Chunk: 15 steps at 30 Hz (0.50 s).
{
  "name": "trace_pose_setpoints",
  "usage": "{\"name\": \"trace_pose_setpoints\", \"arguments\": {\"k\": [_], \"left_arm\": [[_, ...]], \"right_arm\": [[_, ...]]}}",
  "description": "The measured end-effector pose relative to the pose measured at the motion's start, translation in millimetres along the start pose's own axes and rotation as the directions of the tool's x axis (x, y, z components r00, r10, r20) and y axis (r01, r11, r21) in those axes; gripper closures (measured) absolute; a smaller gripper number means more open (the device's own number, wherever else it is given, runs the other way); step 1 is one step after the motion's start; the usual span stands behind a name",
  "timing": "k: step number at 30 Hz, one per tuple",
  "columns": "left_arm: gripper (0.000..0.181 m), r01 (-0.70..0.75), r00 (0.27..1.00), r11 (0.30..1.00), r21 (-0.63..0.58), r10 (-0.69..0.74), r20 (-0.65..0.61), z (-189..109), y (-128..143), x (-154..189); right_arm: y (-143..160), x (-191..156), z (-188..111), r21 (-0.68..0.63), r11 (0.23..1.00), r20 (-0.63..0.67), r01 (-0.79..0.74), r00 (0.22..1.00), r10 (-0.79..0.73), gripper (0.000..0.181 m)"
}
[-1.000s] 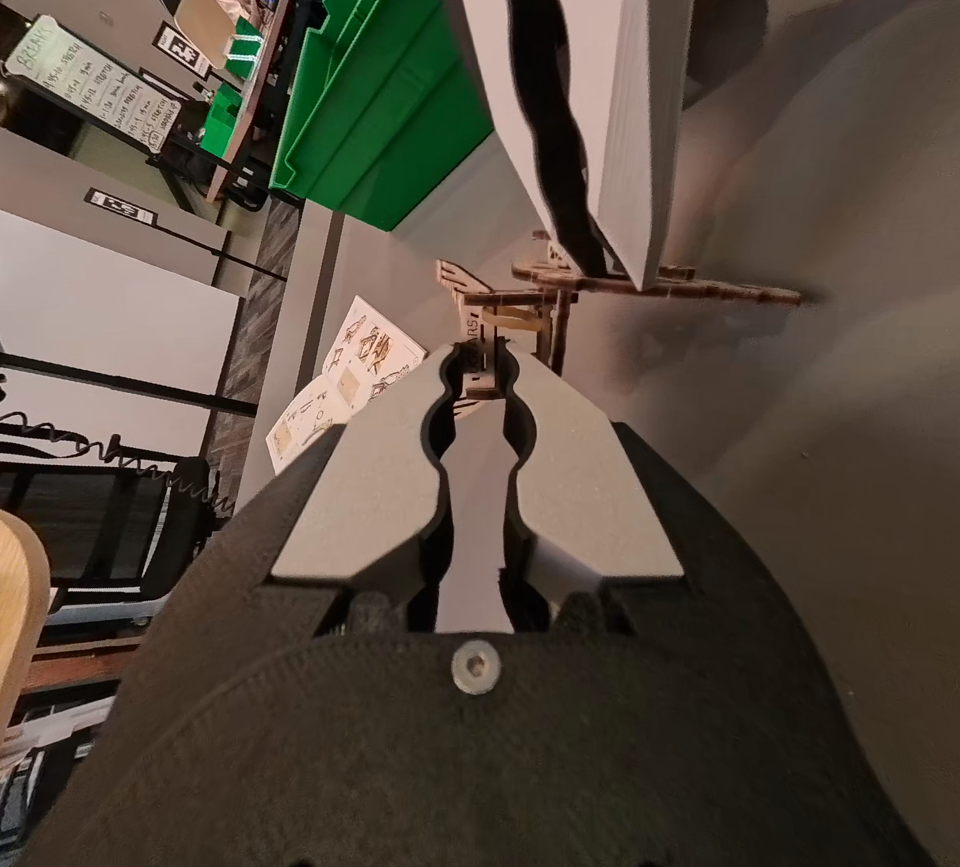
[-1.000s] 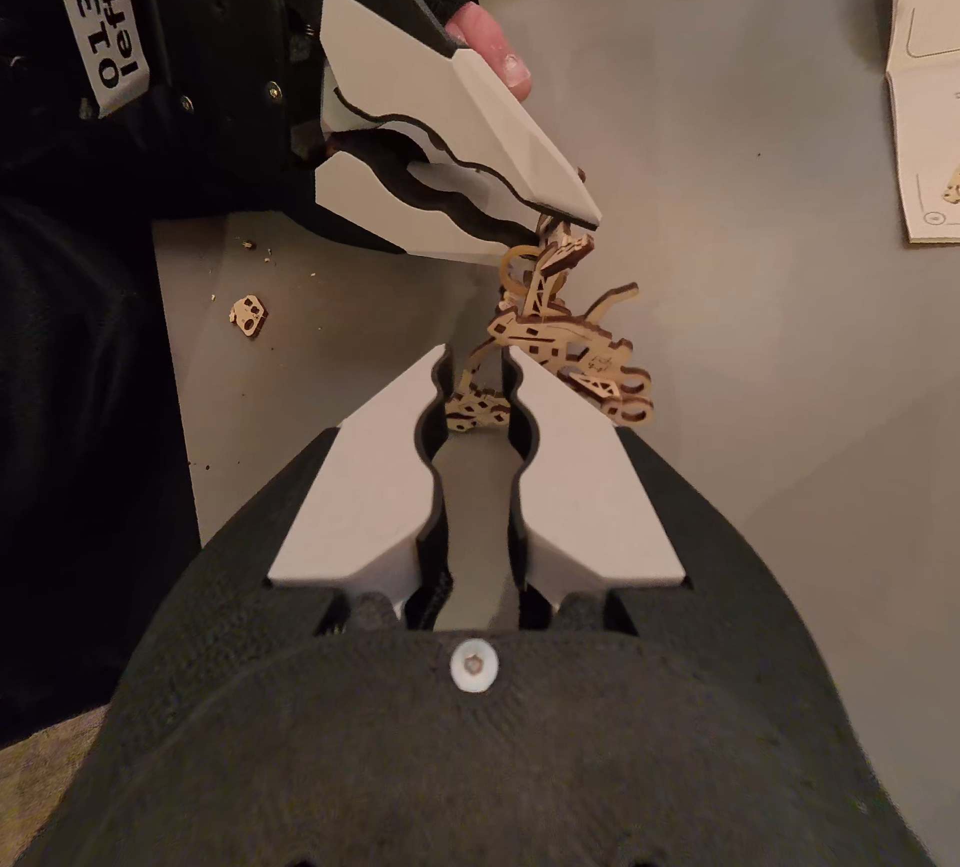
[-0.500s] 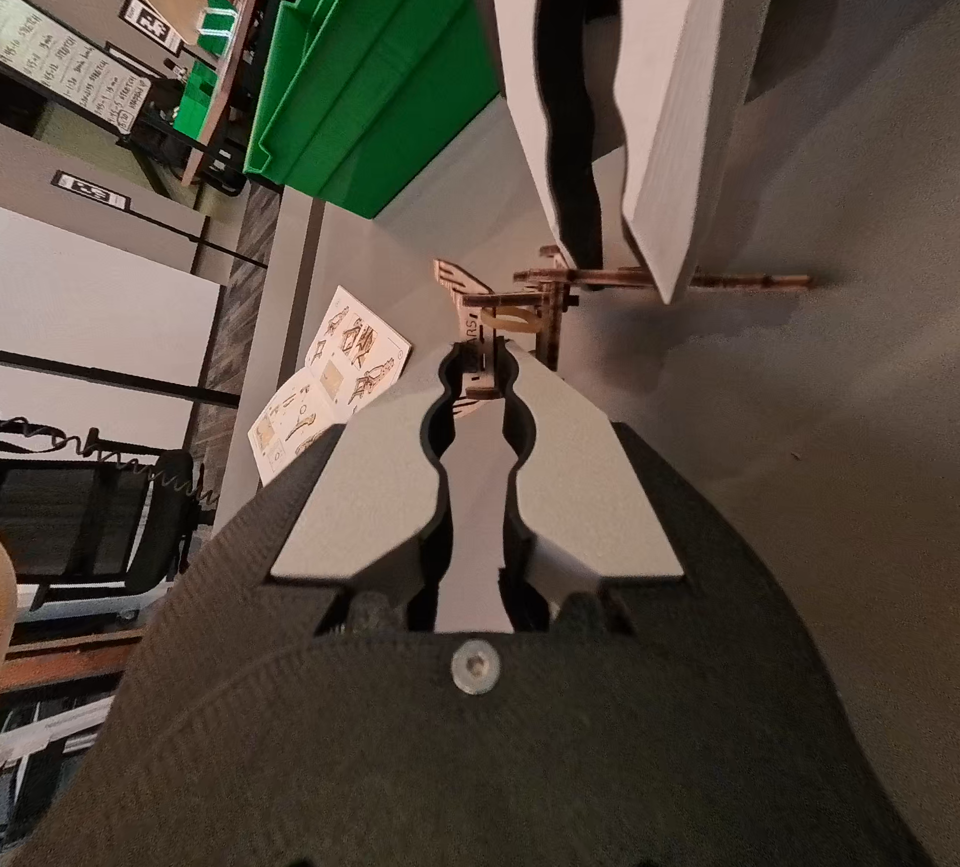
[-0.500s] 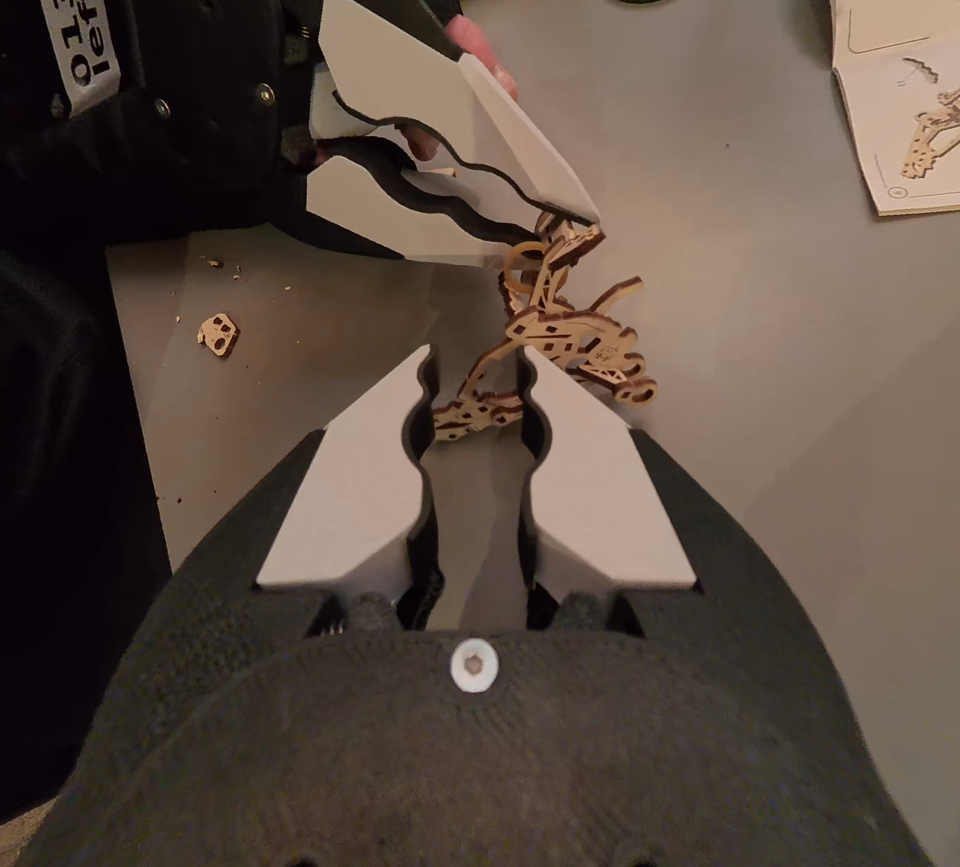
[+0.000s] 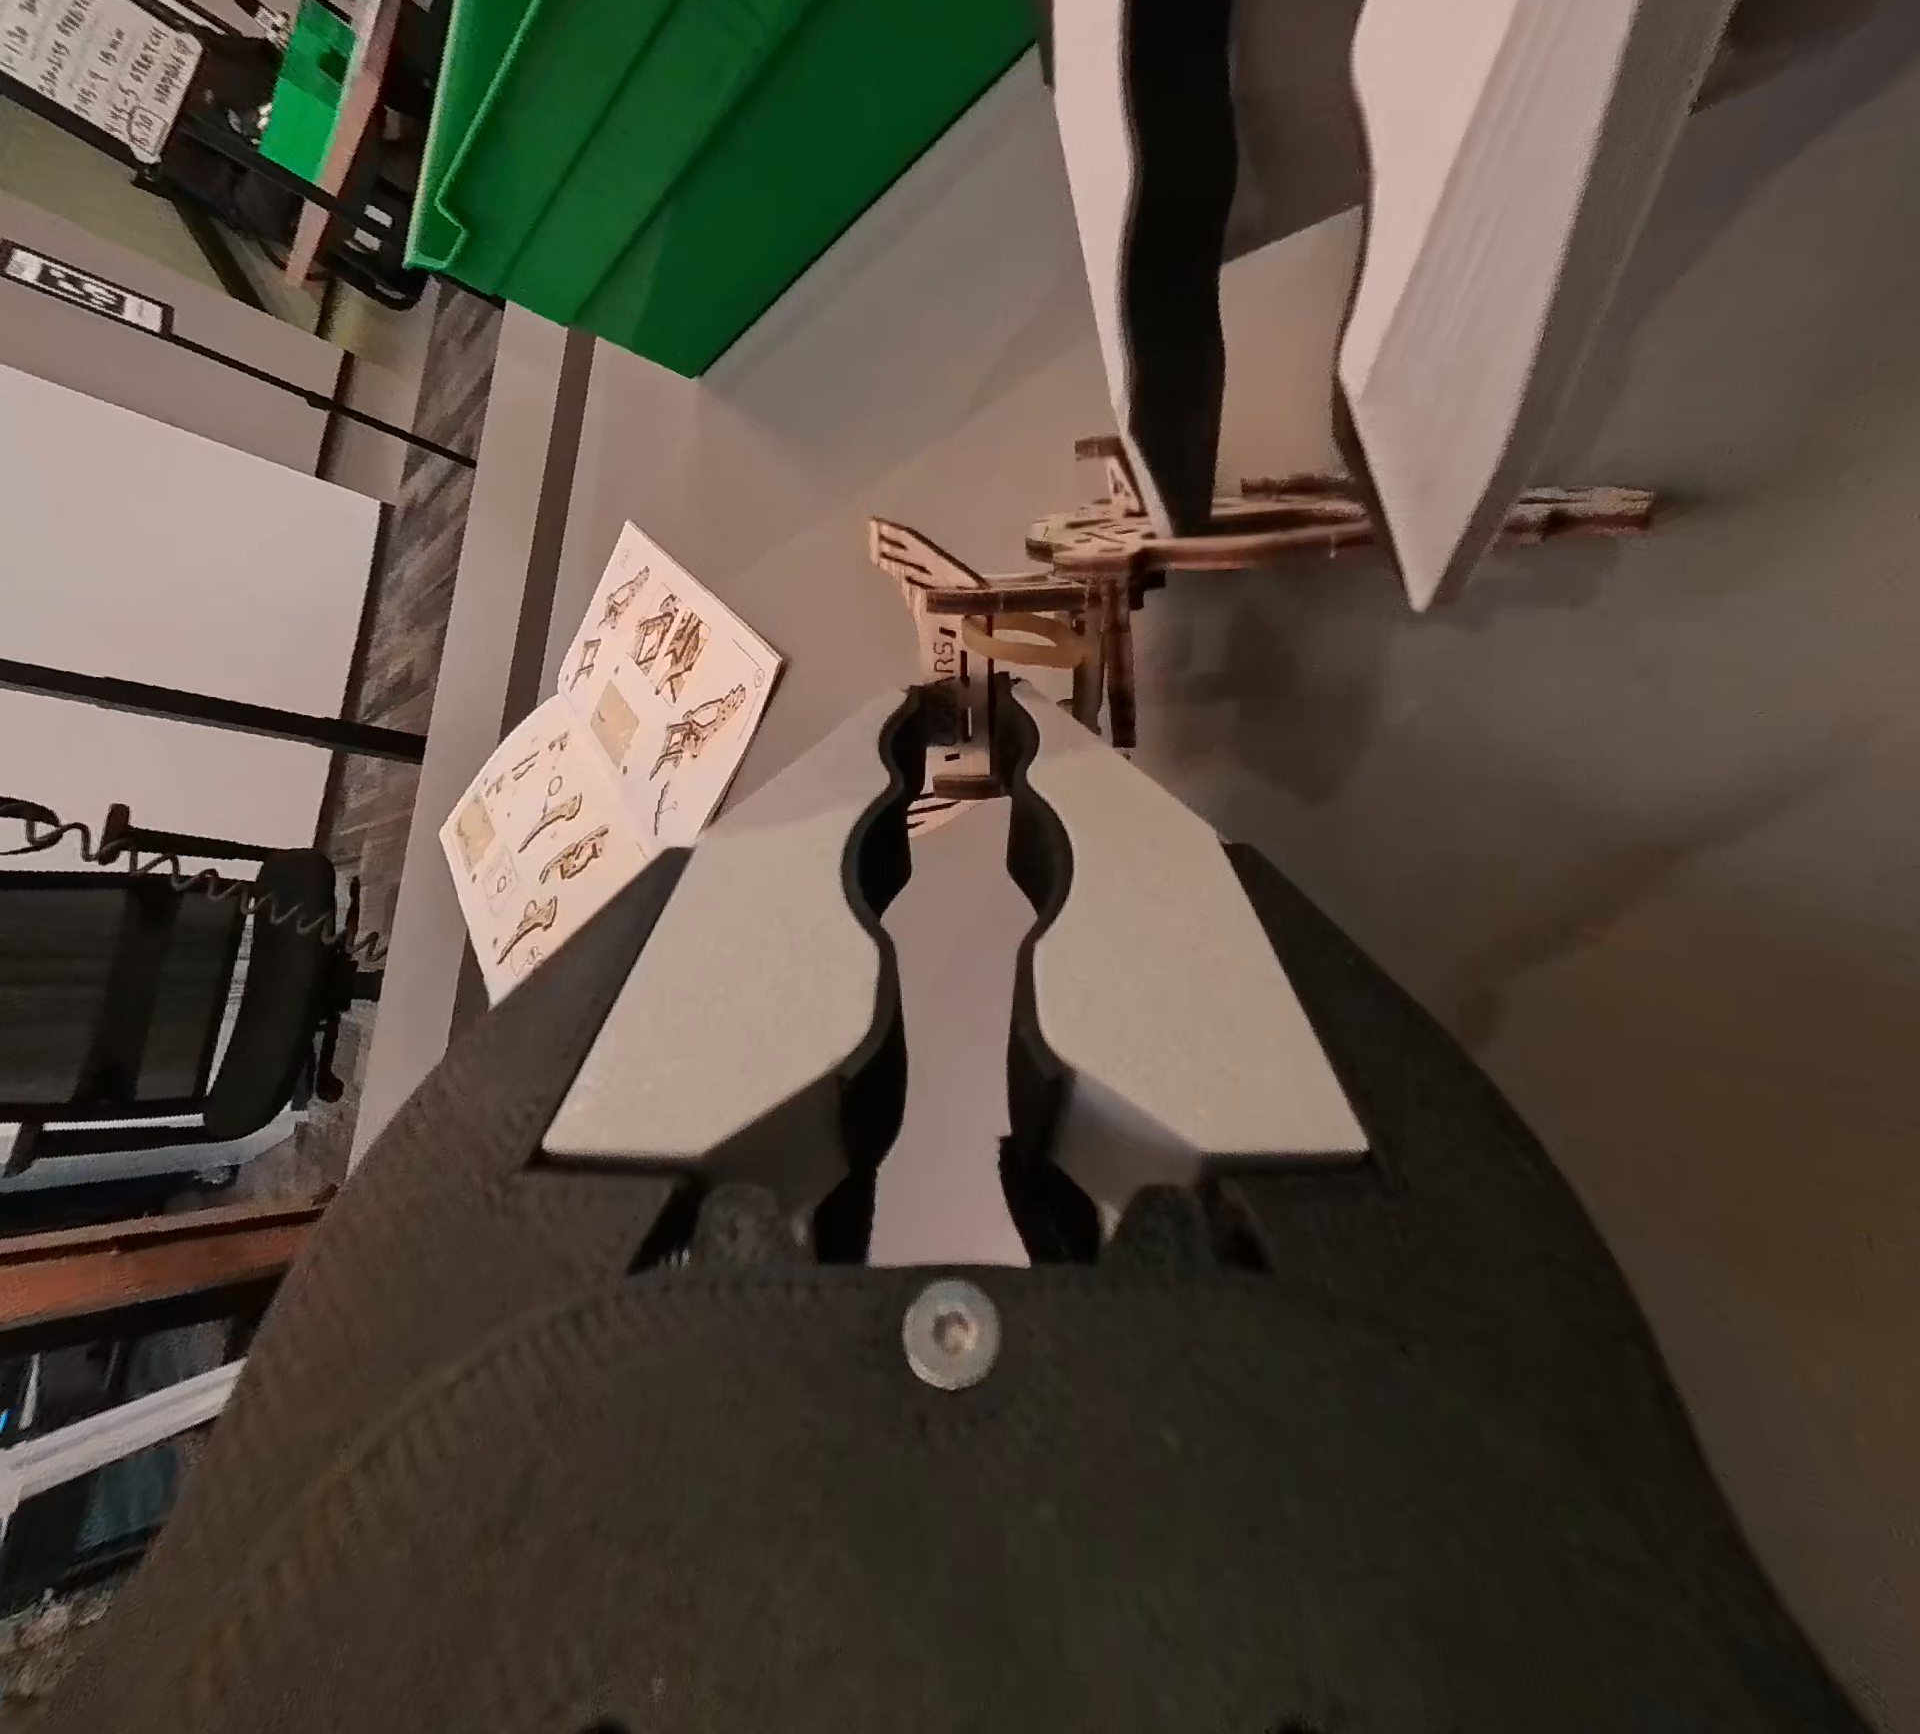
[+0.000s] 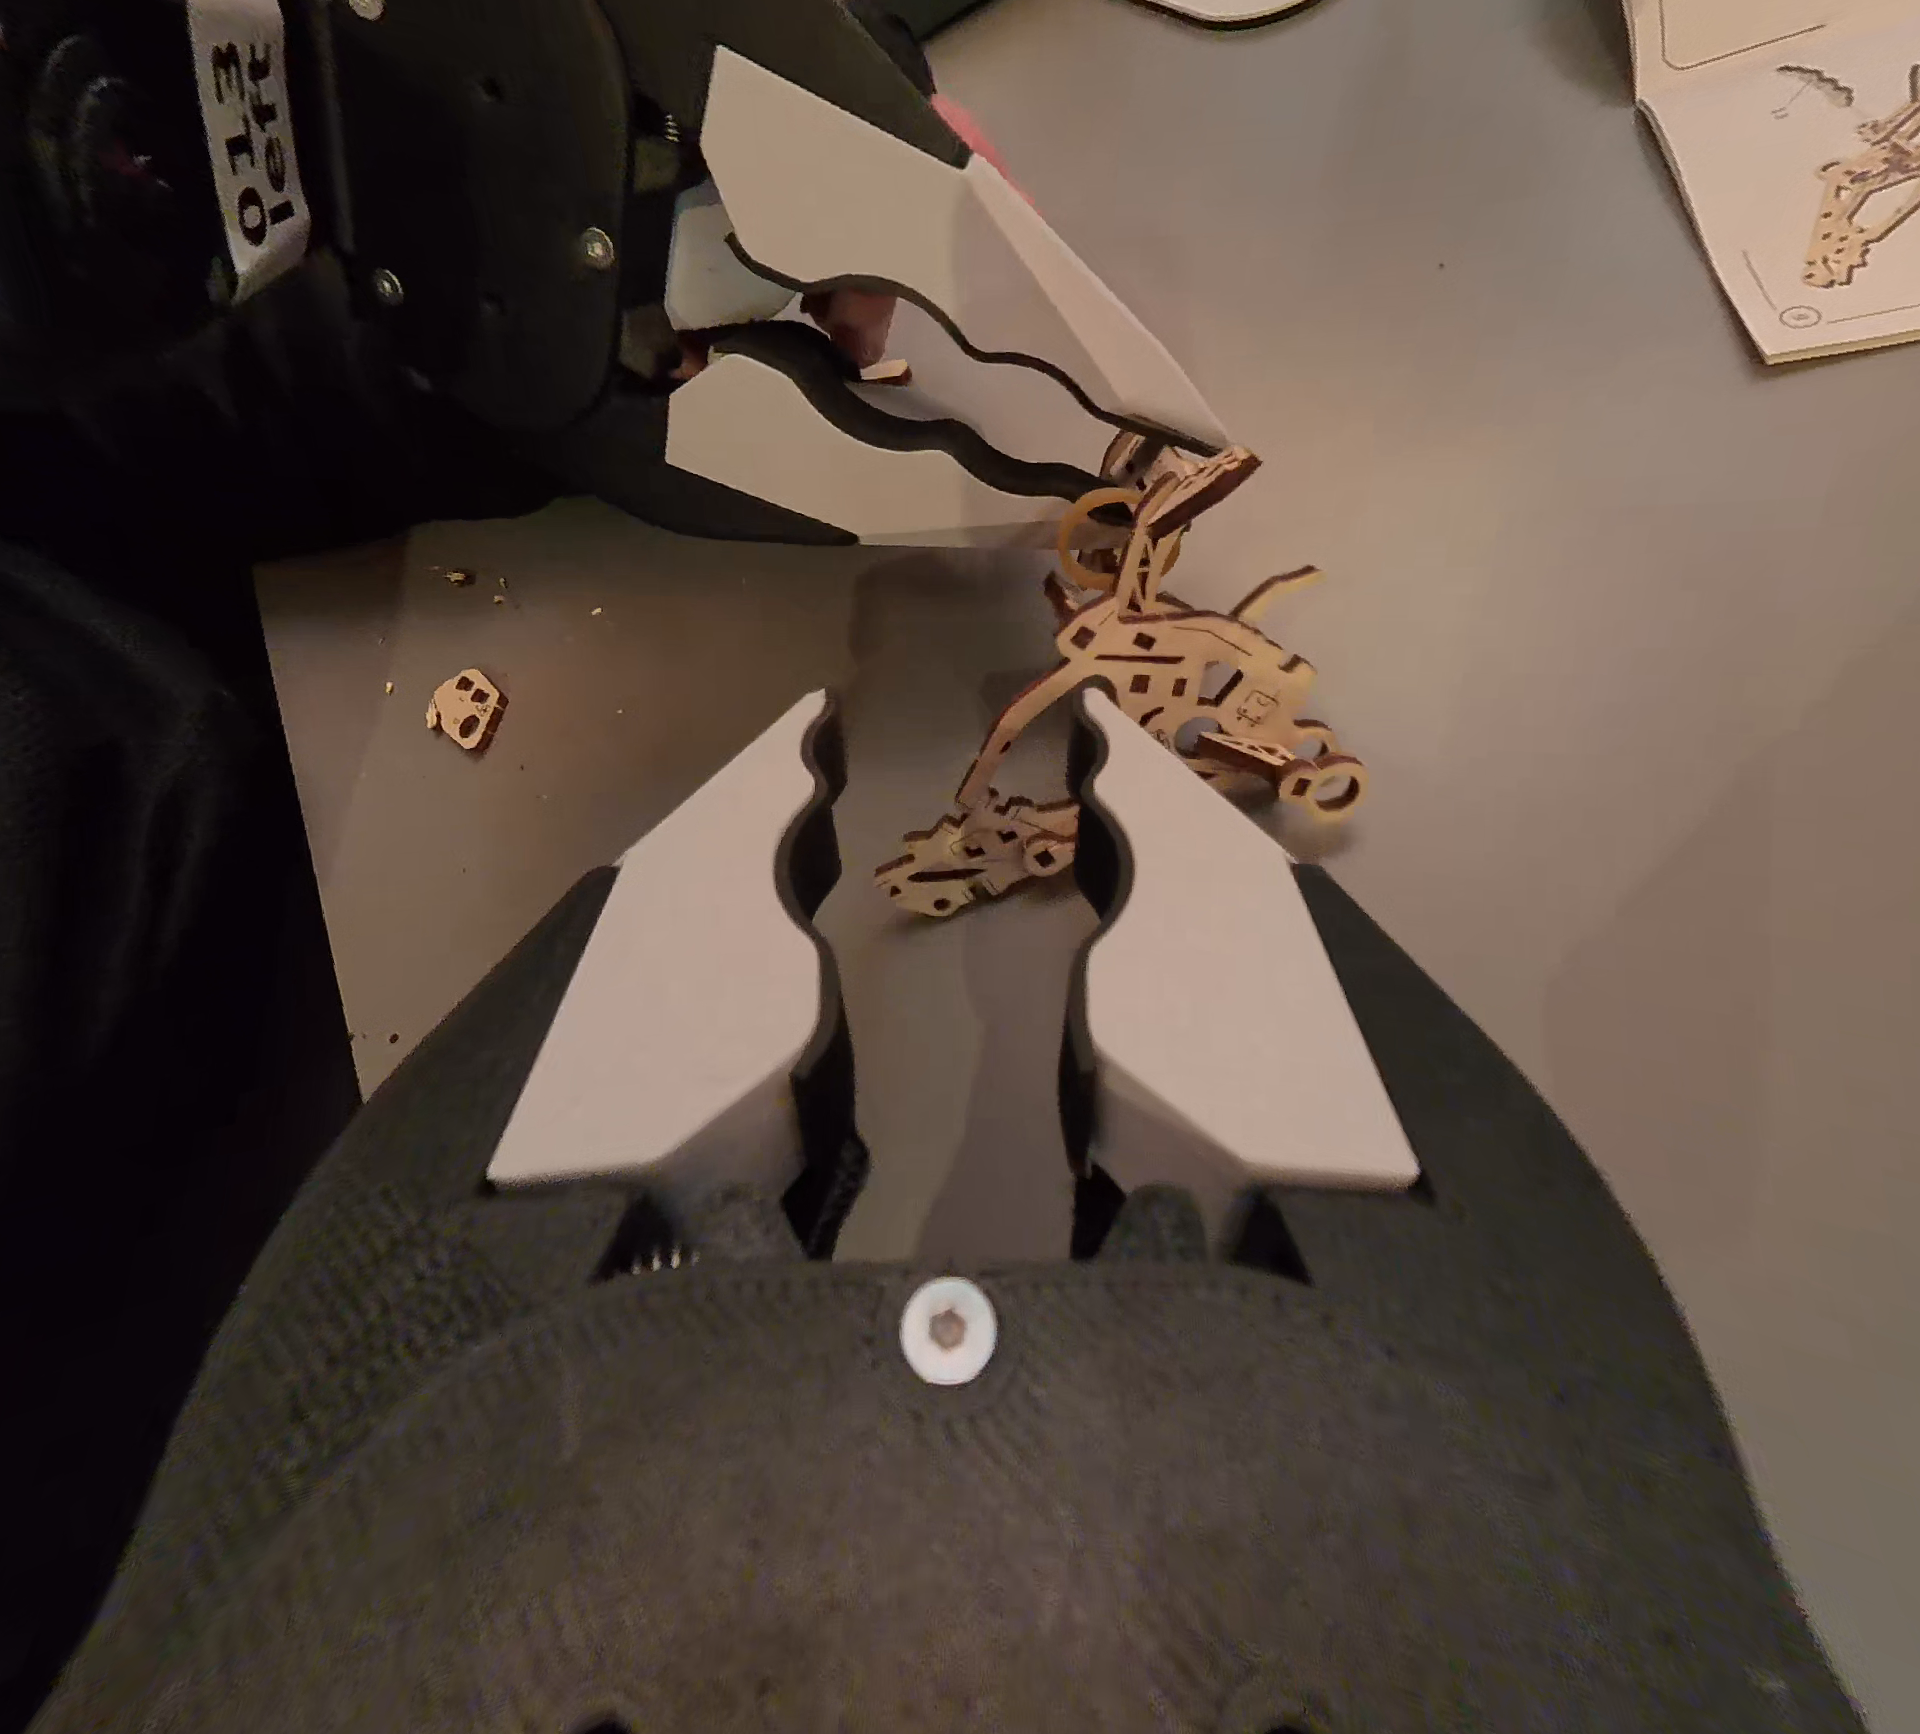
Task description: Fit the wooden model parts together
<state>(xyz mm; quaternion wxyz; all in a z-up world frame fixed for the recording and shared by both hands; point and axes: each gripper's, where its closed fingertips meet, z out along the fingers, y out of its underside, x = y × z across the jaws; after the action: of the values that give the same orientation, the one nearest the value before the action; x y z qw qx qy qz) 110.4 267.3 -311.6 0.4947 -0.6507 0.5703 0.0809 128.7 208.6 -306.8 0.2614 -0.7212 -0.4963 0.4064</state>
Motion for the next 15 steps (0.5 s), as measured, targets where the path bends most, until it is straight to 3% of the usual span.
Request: {"name": "trace_pose_setpoints", "arguments": {"k": [6,15], "left_arm": [[0.172,0.011,1.000,1.000,-0.009,-0.011,-0.010,4.1,0.4,2.5],[0.172,0.029,0.999,0.999,-0.012,-0.030,-0.039,9.9,1.1,7.2]], "right_arm": [[0.2,2.8,-6.6,0.049,0.998,-0.013,-0.026,1.000,0.027,0.140],[7.8,24.8,-11.1,0.065,0.998,-0.169,0.012,0.986,0.000,0.138]]}}
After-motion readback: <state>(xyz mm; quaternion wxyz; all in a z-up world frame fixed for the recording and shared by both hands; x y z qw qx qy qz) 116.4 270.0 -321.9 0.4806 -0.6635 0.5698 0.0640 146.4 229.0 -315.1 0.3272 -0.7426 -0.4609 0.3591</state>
